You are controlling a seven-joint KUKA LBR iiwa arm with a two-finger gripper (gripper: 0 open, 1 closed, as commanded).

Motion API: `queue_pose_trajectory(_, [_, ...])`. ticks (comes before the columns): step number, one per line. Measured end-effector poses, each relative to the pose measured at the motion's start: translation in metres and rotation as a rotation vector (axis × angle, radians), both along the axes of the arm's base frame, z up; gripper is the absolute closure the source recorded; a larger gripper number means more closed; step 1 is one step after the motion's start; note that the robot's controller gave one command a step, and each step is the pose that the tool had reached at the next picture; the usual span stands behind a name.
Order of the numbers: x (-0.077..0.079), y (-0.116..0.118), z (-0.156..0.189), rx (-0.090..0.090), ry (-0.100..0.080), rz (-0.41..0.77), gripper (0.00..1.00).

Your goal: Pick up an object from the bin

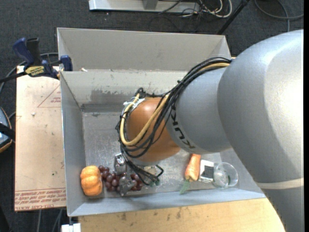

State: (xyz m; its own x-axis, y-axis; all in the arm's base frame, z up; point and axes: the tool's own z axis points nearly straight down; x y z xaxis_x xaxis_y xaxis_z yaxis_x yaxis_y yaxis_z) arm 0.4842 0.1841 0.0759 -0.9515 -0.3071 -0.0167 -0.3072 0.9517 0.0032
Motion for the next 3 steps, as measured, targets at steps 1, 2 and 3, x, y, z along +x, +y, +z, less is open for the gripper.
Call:
queue_pose_trajectory(1, [0.000,0.000,0.000,0.000,0.000,0.000,1.00])
queue_pose_trajectory(2, [-0.001,0.000,0.003,-0.001,0.004,0.000,1.00])
queue_pose_trajectory(3, [-0.005,-0.002,0.028,-0.009,0.021,0.000,1.00])
